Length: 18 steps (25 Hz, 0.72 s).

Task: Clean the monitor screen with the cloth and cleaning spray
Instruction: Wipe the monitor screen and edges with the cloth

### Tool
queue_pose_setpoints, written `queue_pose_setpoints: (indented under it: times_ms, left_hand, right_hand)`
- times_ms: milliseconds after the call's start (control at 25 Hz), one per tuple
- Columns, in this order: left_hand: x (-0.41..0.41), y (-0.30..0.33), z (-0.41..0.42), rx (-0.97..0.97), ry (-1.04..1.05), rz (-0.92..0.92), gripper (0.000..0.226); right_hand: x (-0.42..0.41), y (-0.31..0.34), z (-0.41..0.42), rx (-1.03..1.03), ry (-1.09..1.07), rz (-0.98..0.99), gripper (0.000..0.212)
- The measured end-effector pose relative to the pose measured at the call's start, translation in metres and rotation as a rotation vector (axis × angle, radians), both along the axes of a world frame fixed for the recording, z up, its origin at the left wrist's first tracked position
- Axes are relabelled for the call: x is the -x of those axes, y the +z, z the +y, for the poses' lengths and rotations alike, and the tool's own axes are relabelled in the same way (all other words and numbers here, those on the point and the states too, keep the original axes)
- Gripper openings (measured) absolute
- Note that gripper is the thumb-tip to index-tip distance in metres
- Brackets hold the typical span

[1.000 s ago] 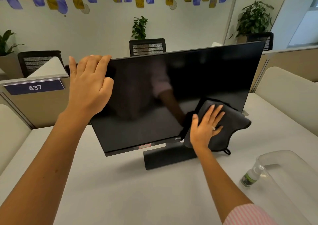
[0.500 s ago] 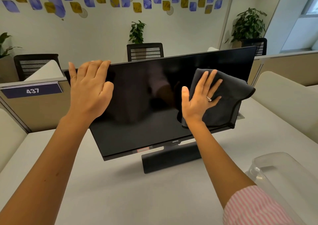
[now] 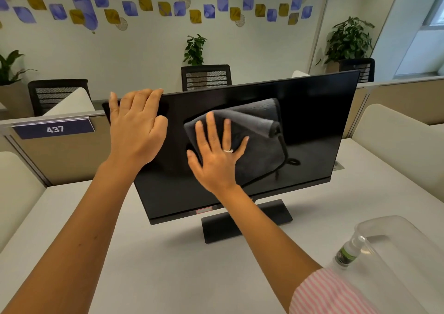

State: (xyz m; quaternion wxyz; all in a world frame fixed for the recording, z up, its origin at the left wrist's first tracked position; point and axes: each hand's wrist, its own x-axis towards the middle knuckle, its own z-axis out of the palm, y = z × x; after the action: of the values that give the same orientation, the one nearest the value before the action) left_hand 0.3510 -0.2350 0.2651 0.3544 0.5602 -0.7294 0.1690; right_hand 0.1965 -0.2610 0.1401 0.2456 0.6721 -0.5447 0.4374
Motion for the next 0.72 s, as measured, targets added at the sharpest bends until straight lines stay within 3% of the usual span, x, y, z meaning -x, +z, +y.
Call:
queue_pose_setpoints:
  times_ms: [160, 320, 520, 640, 720]
  left_hand:
    - [0.000, 0.001, 0.001, -0.005, -0.005, 0.001, 0.056]
    - [0.000, 0.002, 0.003, -0.013, -0.014, 0.002, 0.056]
    - [0.001, 0.005, 0.006, -0.040, -0.021, -0.003, 0.057]
    - [0.002, 0.006, 0.007, -0.047, -0.013, -0.015, 0.057]
    - [0.003, 0.006, 0.007, -0.054, -0.004, -0.022, 0.057]
  right_hand:
    - [-0.003, -0.037, 0.011, 0.018, 0.138, 0.255, 0.057]
    - [0.016, -0.072, 0.020, -0.153, 0.303, 0.462, 0.054]
    - [0.046, -0.101, 0.040, -0.353, 0.091, 0.429, 0.088]
    - [0.060, -0.105, 0.055, -0.559, -0.041, 0.289, 0.108]
    - [0.065, -0.107, 0.066, -0.657, -0.078, 0.191, 0.109]
